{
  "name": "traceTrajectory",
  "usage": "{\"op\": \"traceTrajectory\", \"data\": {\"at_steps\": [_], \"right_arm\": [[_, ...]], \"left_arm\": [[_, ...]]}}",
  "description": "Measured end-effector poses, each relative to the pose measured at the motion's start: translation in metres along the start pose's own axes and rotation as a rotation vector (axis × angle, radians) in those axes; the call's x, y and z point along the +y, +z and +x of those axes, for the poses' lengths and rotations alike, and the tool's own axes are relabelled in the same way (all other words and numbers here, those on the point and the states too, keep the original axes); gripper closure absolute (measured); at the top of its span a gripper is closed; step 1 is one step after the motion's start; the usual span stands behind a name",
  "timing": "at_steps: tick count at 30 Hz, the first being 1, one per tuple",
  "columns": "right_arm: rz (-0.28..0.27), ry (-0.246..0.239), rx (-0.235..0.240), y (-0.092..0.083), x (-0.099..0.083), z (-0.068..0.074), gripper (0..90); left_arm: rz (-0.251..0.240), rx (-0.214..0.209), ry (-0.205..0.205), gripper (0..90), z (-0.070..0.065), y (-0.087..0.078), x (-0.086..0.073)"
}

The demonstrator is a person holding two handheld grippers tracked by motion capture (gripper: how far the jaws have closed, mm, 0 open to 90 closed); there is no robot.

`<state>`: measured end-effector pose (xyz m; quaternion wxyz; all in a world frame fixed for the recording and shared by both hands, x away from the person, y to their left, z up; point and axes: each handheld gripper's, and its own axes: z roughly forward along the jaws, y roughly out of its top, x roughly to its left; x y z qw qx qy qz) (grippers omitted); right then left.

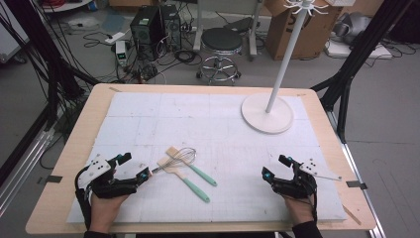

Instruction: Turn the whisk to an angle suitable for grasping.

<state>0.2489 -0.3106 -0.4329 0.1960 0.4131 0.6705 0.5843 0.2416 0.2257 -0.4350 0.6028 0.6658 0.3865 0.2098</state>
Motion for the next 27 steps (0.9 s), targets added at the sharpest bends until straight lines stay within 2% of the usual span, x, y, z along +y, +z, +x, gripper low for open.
{"op": "traceTrajectory", "data": {"at_steps": [7,11,14,18,22,27], "right_arm": [[-0.013,-0.014,0.001,0.003,0.0,0.002,11.3],[-0.012,-0.009,-0.003,0.005,0.001,0.002,11.2],[-0.018,-0.004,-0.001,0.008,0.003,0.002,11.2],[-0.016,-0.026,0.001,0.015,0.004,0.005,11.2],[-0.017,-0.045,0.019,0.024,0.007,0.009,11.2],[-0.013,-0.056,0.036,0.032,0.008,0.014,11.2]], "left_arm": [[0.0,0.006,-0.005,15.6,-0.001,-0.004,-0.001],[0.011,0.022,-0.012,30.8,-0.001,-0.008,-0.002],[0.014,0.033,-0.026,33.8,0.0,-0.013,-0.004],[0.015,0.036,-0.045,41.1,0.001,-0.024,-0.006],[0.014,0.044,-0.053,49.2,0.001,-0.033,-0.008],[0.033,0.054,-0.066,54.2,0.003,-0.042,-0.011]]}}
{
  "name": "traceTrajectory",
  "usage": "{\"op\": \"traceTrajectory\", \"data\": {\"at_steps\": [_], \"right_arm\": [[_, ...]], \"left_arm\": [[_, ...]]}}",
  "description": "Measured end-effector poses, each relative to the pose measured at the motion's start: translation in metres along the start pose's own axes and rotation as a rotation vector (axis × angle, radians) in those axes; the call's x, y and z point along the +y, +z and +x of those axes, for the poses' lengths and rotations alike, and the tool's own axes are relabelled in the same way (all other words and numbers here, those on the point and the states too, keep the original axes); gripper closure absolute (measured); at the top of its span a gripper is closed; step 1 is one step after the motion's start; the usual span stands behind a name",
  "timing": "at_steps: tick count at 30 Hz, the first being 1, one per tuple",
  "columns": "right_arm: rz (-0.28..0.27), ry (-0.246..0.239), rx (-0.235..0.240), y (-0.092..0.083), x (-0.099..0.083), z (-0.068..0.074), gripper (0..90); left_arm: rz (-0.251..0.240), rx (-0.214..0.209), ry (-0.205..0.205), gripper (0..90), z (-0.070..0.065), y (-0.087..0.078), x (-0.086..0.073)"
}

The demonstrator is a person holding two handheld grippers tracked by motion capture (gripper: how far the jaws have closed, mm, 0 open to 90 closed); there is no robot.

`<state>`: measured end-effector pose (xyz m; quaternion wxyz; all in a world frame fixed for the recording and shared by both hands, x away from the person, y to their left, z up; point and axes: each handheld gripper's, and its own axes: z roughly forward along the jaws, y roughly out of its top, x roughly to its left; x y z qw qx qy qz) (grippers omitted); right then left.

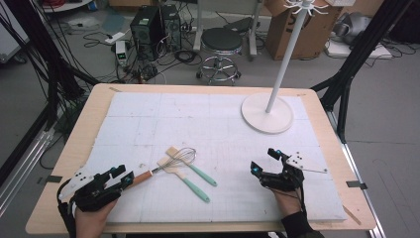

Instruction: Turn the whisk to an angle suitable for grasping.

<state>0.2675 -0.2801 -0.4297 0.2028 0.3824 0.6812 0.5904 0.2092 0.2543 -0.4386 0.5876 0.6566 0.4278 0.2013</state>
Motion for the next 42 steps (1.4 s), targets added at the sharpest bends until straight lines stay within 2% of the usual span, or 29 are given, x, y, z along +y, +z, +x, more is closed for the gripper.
{"op": "traceTrajectory", "data": {"at_steps": [5,8,13,15,17,19,21,24,26,27,29,31,36,37,42], "right_arm": [[0.0,0.0,0.007,0.005,0.001,0.001,11.2],[0.001,0.004,0.004,0.006,0.001,0.002,11.2],[-0.014,0.01,-0.015,0.004,0.002,0.001,11.3],[-0.02,0.011,-0.021,0.003,0.003,-0.001,11.3],[-0.019,0.022,-0.025,0.003,0.002,-0.001,11.3],[-0.017,0.022,-0.028,0.002,0.003,-0.002,11.3],[-0.02,0.021,-0.03,0.002,0.003,-0.001,11.3],[-0.019,0.017,-0.033,0.002,0.003,-0.002,11.3],[-0.014,0.016,-0.034,0.003,0.002,-0.002,11.3],[-0.01,0.018,-0.033,0.004,0.002,-0.001,11.3],[-0.011,0.012,-0.036,0.004,0.002,0.0,11.3],[-0.014,0.01,-0.038,0.004,0.002,0.0,11.3],[-0.017,0.016,-0.041,0.003,0.002,-0.002,11.3],[-0.015,0.018,-0.043,0.004,0.002,-0.001,11.4],[-0.01,0.02,-0.046,0.004,0.002,-0.001,11.6]], "left_arm": [[-0.003,0.02,-0.011,61.7,0.002,-0.008,-0.002],[-0.005,0.004,-0.021,69.3,0.004,-0.012,-0.002],[0.01,0.026,-0.033,81.8,0.009,-0.016,-0.005],[0.01,0.005,-0.048,87.4,0.013,-0.018,-0.006],[0.026,0.004,-0.056,89.6,0.016,-0.017,-0.007],[0.04,0.004,-0.058,89.7,0.018,-0.017,-0.007],[0.082,0.022,-0.053,89.8,0.022,-0.02,-0.011],[0.088,0.029,-0.075,89.9,0.027,-0.025,-0.013],[0.079,0.031,-0.108,90.0,0.033,-0.03,-0.013],[0.092,0.034,-0.105,90.0,0.034,-0.031,-0.014],[0.106,0.026,-0.11,90.0,0.035,-0.033,-0.014],[0.138,0.036,-0.108,90.0,0.035,-0.035,-0.014],[0.177,0.045,-0.13,90.0,0.035,-0.04,-0.016],[0.203,0.055,-0.14,90.0,0.035,-0.042,-0.018],[0.222,0.044,-0.194,90.0,0.036,-0.041,-0.02]]}}
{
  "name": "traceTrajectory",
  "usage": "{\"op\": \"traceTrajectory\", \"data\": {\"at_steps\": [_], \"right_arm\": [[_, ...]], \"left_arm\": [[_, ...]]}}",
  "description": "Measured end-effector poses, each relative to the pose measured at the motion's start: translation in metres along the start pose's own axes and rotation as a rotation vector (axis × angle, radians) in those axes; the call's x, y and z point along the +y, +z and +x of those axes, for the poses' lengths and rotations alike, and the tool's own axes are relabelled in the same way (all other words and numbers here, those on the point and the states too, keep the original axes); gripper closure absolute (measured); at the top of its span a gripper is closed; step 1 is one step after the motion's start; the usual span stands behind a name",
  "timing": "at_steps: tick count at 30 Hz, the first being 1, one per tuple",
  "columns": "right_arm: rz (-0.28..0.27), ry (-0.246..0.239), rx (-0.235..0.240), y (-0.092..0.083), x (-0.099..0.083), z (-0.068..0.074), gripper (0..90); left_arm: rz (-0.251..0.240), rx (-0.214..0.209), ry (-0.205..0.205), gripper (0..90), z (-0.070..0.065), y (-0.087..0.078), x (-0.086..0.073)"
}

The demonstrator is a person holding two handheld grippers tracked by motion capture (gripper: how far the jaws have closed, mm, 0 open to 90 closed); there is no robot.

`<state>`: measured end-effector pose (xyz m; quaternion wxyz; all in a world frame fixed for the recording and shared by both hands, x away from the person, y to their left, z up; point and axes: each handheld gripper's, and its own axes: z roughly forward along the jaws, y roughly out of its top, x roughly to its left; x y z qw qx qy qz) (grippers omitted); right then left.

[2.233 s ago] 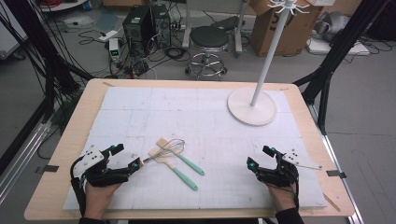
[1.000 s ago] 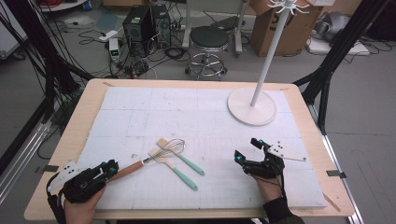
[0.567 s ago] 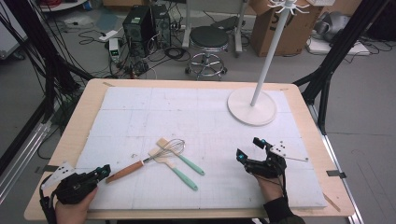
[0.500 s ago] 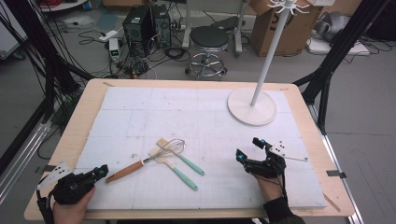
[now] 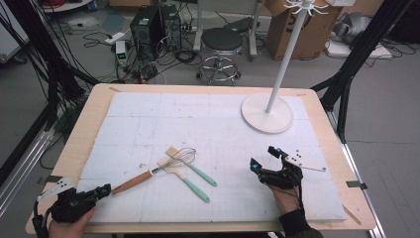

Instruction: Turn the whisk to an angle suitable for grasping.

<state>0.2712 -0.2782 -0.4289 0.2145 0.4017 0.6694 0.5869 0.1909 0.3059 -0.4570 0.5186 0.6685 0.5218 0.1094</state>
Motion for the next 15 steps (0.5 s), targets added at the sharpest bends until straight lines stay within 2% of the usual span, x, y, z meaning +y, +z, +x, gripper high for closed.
{"op": "traceTrajectory", "data": {"at_steps": [6,11,15], "right_arm": [[-0.006,0.002,-0.003,-0.002,0.0,-0.002,11.6],[-0.006,0.004,-0.006,-0.003,0.0,-0.002,11.6],[-0.004,0.01,-0.009,-0.004,0.0,-0.002,11.5]], "left_arm": [[0.037,0.018,-0.046,90.0,-0.001,0.003,0.0],[0.039,0.045,-0.081,90.0,-0.001,0.002,-0.004],[0.041,0.038,-0.109,90.0,0.0,0.002,-0.011]]}}
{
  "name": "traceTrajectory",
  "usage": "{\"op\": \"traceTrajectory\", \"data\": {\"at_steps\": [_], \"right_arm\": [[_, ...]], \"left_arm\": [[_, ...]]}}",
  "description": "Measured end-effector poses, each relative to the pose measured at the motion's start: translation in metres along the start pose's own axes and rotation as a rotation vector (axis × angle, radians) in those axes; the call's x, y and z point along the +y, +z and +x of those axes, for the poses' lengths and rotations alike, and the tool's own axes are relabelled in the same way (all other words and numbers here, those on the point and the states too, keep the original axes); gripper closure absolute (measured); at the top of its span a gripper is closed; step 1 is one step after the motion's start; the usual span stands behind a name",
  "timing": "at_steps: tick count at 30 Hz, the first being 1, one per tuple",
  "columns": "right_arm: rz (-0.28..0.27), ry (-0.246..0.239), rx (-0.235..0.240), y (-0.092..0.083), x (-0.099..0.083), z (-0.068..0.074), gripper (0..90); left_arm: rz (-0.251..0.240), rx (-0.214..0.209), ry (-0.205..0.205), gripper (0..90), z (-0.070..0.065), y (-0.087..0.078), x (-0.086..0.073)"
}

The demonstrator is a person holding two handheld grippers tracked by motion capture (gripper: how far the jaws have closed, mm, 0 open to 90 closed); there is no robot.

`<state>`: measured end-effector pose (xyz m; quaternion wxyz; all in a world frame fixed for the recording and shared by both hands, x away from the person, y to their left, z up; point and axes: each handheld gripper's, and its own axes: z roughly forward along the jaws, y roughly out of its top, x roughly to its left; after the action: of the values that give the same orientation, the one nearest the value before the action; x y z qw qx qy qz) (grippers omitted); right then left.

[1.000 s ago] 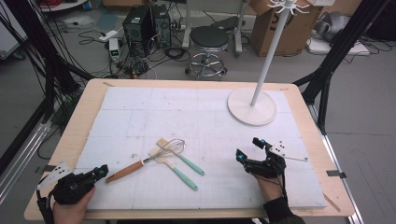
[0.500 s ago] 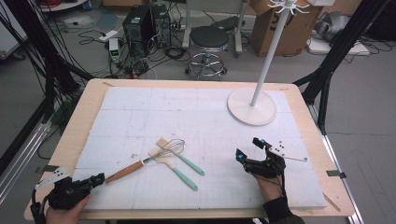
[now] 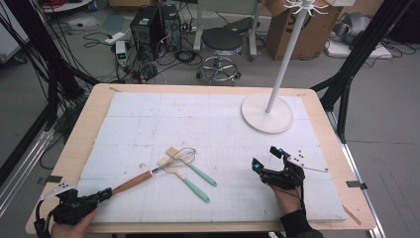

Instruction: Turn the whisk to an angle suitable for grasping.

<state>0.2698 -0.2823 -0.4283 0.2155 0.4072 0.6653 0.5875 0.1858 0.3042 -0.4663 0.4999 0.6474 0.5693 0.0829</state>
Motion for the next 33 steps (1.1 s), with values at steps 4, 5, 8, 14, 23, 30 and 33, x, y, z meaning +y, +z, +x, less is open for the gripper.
{"op": "traceTrajectory", "data": {"at_steps": [4,5,8,14,23,30,33], "right_arm": [[-0.001,-0.005,0.001,0.001,0.0,0.0,11.5],[-0.003,-0.01,0.001,0.001,0.0,0.0,11.6],[-0.005,-0.006,-0.004,0.0,0.0,0.0,11.6],[-0.006,-0.005,-0.009,-0.001,0.0,-0.001,11.6],[-0.008,0.002,-0.012,-0.003,0.001,-0.002,11.6],[-0.012,-0.001,-0.013,-0.003,0.001,-0.003,11.6],[-0.012,-0.003,-0.013,-0.003,0.001,-0.003,11.6]], "left_arm": [[0.014,0.032,-0.012,90.0,0.0,0.005,0.0],[0.021,0.034,-0.015,90.0,0.0,0.006,0.001],[0.024,0.038,-0.019,90.0,-0.002,0.009,0.003],[0.071,0.087,-0.022,90.0,-0.017,0.025,0.013],[0.084,0.1,-0.025,90.0,-0.029,0.04,0.019],[0.082,0.08,-0.011,90.0,-0.035,0.045,0.023],[0.089,0.074,-0.017,90.0,-0.034,0.044,0.021]]}}
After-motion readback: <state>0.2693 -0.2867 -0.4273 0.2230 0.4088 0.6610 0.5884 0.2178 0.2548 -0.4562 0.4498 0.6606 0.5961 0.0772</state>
